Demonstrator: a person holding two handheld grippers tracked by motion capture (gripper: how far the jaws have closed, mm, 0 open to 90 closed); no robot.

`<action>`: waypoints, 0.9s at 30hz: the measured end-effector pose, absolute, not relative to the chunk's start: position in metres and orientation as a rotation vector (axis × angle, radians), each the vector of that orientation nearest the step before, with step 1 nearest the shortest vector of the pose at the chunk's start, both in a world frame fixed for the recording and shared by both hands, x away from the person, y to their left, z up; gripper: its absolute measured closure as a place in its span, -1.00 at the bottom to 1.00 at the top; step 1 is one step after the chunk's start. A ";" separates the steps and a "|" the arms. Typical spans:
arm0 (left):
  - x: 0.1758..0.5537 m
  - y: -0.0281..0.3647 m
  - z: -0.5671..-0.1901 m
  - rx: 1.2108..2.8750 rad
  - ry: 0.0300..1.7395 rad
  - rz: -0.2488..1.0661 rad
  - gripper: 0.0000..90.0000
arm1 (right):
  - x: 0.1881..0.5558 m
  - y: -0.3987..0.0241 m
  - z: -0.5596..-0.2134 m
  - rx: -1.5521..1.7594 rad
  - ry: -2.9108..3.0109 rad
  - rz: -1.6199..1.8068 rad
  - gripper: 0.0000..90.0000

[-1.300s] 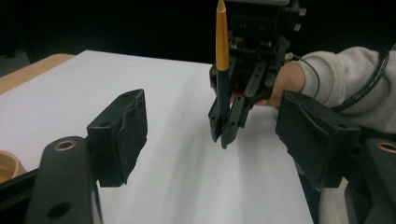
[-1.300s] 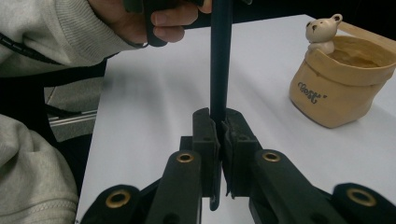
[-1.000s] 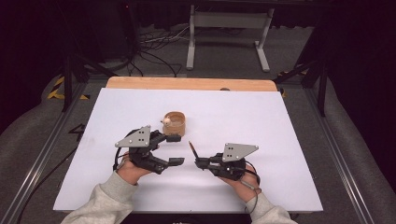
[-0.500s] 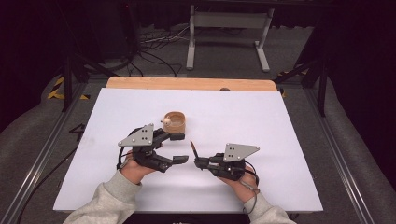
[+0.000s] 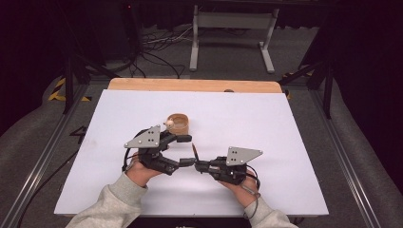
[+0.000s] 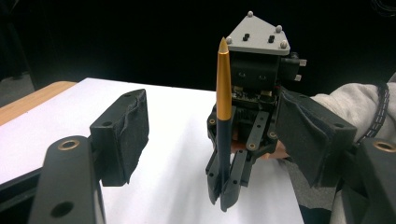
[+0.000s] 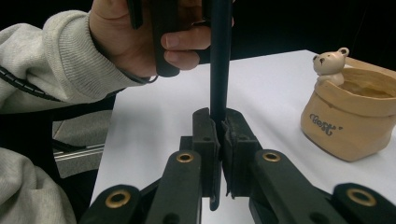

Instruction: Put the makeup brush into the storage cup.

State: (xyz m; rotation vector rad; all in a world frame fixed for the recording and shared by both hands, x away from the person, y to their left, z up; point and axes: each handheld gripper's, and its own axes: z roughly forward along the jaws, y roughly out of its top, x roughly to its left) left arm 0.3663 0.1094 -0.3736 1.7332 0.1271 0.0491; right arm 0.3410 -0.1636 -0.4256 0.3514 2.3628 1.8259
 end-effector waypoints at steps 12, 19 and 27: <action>0.366 0.102 -0.379 1.720 0.151 0.045 -0.15 | 0.341 -0.158 -0.429 0.355 2.356 1.843 0.89; 0.364 0.098 -0.381 1.735 0.148 0.039 0.19 | 0.341 -0.159 -0.429 0.362 2.347 1.847 0.88; 0.361 0.098 -0.381 1.747 0.144 0.049 0.62 | 0.341 -0.160 -0.428 0.357 2.348 1.838 0.88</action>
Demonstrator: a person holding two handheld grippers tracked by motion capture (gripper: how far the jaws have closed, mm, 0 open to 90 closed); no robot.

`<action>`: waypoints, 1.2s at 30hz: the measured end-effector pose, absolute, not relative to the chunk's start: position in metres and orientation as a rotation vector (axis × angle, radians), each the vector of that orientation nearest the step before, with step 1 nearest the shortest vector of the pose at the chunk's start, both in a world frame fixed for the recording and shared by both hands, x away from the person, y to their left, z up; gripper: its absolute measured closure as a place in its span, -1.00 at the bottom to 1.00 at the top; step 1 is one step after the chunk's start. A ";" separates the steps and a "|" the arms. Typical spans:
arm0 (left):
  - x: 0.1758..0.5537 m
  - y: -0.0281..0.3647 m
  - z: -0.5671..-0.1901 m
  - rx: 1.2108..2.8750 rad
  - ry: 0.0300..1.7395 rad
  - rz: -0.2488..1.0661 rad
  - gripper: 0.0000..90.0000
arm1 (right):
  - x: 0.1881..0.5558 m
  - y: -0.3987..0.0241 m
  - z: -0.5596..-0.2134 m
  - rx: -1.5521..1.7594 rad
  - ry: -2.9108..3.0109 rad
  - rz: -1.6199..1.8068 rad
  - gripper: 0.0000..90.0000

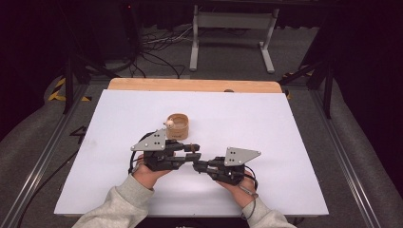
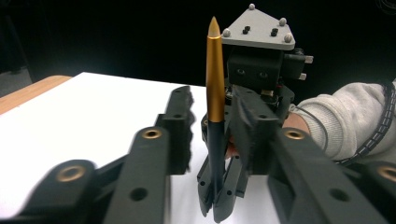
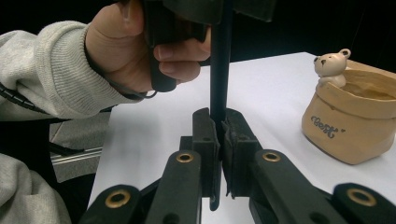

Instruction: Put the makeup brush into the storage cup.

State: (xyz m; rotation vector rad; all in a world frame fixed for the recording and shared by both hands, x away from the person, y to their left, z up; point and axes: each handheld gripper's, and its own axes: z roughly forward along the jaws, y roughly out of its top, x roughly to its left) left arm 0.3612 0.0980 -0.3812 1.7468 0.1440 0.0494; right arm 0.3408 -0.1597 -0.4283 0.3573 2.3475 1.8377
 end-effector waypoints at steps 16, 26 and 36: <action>0.360 0.100 -0.381 1.731 0.156 0.002 0.84 | 0.340 -0.159 -0.428 0.341 2.349 1.829 0.88; 0.357 0.099 -0.376 1.744 0.139 0.000 0.85 | 0.339 -0.158 -0.425 0.317 2.357 1.810 0.62; 0.360 0.100 -0.367 1.759 0.148 0.034 0.85 | 0.341 -0.162 -0.422 0.374 2.333 1.818 -0.15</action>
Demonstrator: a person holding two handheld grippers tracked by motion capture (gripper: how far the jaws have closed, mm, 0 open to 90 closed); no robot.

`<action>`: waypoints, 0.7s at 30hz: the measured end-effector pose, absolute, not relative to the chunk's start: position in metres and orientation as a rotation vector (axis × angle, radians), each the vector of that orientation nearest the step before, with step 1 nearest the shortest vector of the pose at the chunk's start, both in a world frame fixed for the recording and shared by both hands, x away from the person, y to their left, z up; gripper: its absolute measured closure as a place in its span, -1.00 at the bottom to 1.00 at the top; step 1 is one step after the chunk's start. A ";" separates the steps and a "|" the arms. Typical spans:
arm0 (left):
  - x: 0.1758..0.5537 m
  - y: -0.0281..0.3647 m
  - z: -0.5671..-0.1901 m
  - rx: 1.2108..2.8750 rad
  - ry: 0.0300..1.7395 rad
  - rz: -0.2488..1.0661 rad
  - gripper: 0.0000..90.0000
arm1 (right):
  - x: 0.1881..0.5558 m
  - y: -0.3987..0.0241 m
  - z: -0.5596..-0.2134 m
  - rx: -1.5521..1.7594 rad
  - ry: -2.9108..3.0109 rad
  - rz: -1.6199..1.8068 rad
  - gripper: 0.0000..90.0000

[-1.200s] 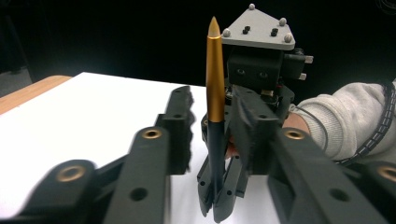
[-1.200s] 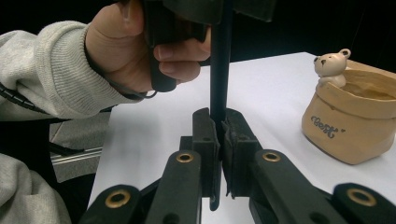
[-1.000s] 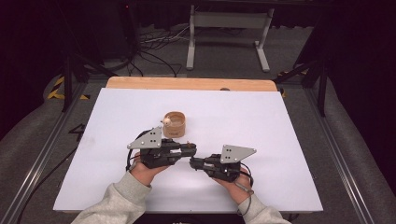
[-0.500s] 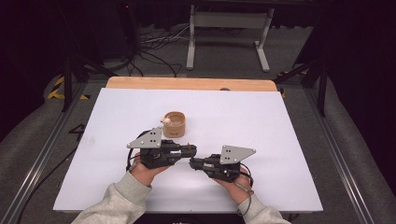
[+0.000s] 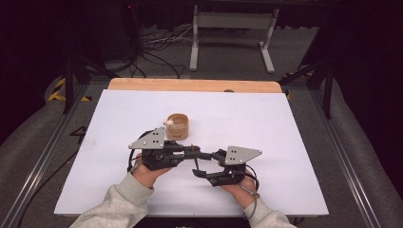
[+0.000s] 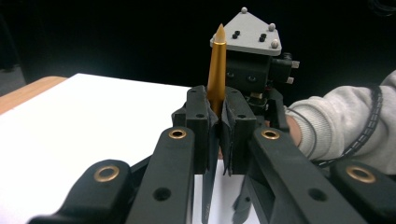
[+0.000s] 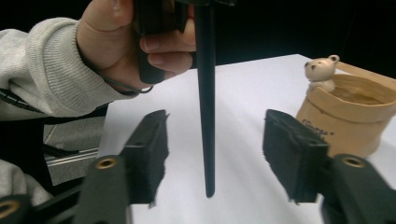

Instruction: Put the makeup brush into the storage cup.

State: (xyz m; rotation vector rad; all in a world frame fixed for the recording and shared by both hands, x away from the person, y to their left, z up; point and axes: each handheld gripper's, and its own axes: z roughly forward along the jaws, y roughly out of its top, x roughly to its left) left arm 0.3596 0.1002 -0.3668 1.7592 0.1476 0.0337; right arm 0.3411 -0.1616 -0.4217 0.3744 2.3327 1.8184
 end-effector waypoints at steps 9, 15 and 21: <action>0.366 0.103 -0.355 1.766 0.204 0.101 0.85 | 0.344 -0.177 -0.416 0.452 2.283 1.779 -0.63; 0.373 0.106 -0.350 1.767 0.243 0.143 0.85 | 0.344 -0.189 -0.412 0.492 2.255 1.772 -0.74; 0.383 0.109 -0.346 1.747 0.323 0.184 0.85 | 0.342 -0.205 -0.408 0.546 2.222 1.759 -0.76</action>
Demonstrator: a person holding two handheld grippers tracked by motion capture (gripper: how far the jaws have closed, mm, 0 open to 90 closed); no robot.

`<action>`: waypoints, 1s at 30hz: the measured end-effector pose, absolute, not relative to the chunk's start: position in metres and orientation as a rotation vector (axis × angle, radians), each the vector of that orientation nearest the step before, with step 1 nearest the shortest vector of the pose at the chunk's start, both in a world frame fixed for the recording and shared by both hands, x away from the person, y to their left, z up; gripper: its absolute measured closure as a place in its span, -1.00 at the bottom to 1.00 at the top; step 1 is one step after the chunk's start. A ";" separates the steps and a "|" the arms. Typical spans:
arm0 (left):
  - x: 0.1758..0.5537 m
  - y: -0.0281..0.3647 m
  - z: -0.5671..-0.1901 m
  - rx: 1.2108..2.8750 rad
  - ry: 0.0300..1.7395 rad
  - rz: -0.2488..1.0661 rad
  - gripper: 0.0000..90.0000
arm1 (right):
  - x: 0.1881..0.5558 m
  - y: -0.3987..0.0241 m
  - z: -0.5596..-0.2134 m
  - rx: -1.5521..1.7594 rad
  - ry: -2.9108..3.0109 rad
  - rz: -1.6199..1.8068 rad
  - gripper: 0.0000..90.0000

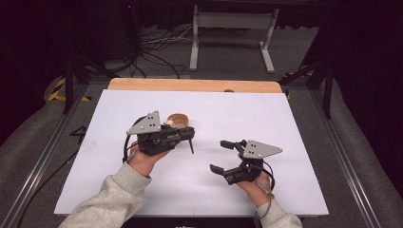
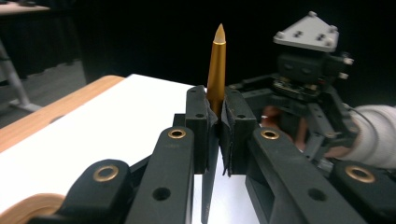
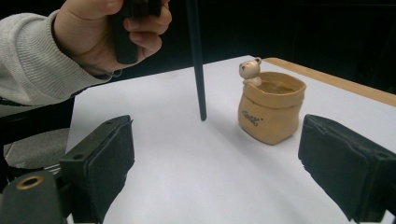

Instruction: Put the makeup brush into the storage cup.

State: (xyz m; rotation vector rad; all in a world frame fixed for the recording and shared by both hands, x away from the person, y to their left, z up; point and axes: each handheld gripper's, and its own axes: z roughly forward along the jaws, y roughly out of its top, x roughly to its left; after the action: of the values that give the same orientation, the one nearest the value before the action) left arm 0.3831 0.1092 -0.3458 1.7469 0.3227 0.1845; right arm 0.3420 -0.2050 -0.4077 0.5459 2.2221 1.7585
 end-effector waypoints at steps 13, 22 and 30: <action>0.398 0.112 -0.337 1.728 0.449 0.298 0.85 | 0.335 -0.232 -0.406 0.622 2.180 1.712 -0.76; 0.407 0.113 -0.335 1.706 0.508 0.352 0.85 | 0.333 -0.244 -0.407 0.662 2.145 1.691 -0.86; 0.420 0.118 -0.334 1.683 0.566 0.383 0.85 | 0.332 -0.252 -0.406 0.684 2.106 1.684 -0.94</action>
State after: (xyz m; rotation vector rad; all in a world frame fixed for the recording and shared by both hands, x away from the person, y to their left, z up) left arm 0.4198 0.1178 -0.3341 1.6828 0.5663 0.3833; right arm 0.3324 -0.2516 -0.4060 0.6836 2.1055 1.6845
